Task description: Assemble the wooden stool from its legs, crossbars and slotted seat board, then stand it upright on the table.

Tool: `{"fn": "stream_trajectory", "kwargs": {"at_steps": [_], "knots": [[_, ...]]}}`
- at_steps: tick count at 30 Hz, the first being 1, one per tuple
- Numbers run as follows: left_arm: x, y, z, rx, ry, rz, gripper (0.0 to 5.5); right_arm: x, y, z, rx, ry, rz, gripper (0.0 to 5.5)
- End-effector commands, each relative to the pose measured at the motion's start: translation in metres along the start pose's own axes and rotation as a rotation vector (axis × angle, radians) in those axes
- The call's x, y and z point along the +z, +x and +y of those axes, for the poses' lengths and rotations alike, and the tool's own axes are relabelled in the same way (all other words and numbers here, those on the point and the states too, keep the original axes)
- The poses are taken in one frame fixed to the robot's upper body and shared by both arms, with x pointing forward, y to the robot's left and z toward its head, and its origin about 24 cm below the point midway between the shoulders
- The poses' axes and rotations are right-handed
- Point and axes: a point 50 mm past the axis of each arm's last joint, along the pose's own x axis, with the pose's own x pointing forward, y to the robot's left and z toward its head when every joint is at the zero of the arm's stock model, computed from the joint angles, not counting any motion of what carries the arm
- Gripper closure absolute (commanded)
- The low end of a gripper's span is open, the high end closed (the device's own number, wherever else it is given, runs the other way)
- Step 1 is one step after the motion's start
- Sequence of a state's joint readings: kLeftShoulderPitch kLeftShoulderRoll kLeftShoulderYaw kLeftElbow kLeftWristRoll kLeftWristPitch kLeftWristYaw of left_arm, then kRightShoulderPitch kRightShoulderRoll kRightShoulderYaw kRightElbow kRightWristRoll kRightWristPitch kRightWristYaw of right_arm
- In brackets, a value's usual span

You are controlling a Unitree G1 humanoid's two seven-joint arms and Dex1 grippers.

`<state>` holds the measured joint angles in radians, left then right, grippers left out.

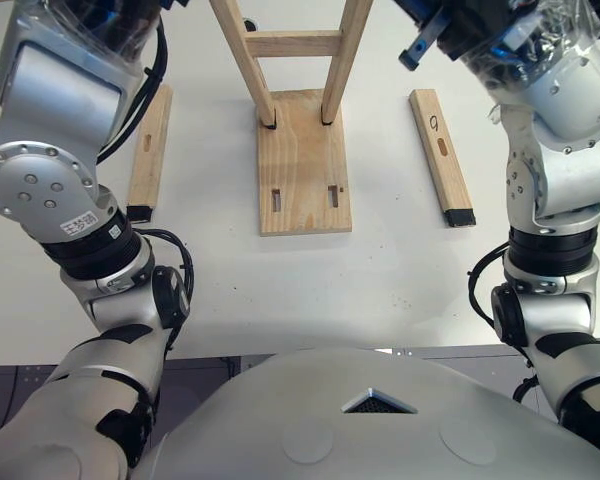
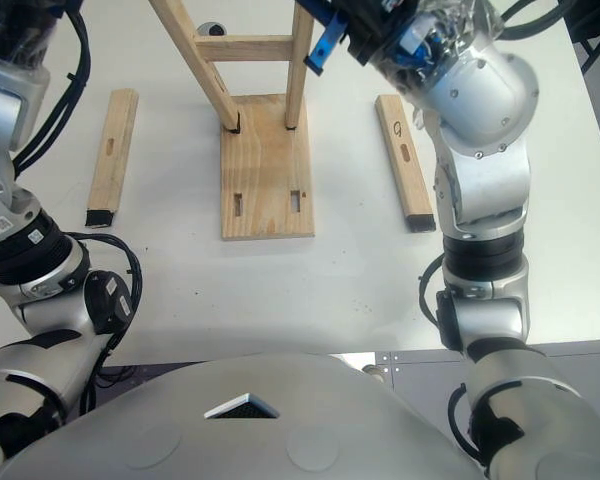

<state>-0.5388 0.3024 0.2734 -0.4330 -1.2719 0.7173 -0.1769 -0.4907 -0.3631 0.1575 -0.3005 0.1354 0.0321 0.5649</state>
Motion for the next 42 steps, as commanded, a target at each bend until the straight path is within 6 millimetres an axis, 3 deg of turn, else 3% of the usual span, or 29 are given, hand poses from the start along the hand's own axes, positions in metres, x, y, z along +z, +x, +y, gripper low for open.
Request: {"fn": "stream_trajectory", "kwargs": {"at_steps": [1,12,16,19,21,25,28,30,33,38,42], "knots": [[0.0,0.003,0.0,0.0,0.002,-0.007,3.51,-0.003,0.001,0.0,0.01,-0.003,0.009,4.19],[0.002,0.001,0.007,0.033,-0.028,-0.052,5.1,-0.004,0.001,0.005,0.033,-0.031,0.006,4.19],[0.004,0.001,0.008,0.032,-0.028,-0.059,5.12,0.0,0.003,0.006,0.028,-0.037,-0.012,4.19],[0.017,-0.004,0.013,0.077,0.063,-0.048,5.12,-0.019,0.002,0.006,0.009,-0.061,0.118,3.49],[0.03,-0.013,0.018,0.126,0.191,0.016,5.12,-0.026,-0.001,0.007,0.001,-0.068,0.176,3.09],[0.077,-0.058,0.026,0.264,0.432,0.18,5.12,-0.035,-0.01,-0.002,-0.101,-0.057,0.261,2.39],[0.089,-0.081,0.042,0.392,0.511,0.264,5.12,-0.036,-0.014,-0.01,-0.188,-0.058,0.288,1.95],[0.082,-0.091,0.053,0.446,0.508,0.291,5.12,-0.037,-0.014,-0.013,-0.221,-0.055,0.293,1.6],[0.054,-0.113,0.078,0.561,0.468,0.306,5.12,-0.038,-0.013,-0.014,-0.241,-0.058,0.303,1.23],[0.017,-0.15,0.109,0.748,0.483,0.33,5.12,-0.045,-0.02,-0.025,-0.348,-0.095,0.354,1.22],[0.009,-0.171,0.121,0.846,0.485,0.283,5.12,-0.049,-0.027,-0.036,-0.444,-0.084,0.369,1.22]]}}
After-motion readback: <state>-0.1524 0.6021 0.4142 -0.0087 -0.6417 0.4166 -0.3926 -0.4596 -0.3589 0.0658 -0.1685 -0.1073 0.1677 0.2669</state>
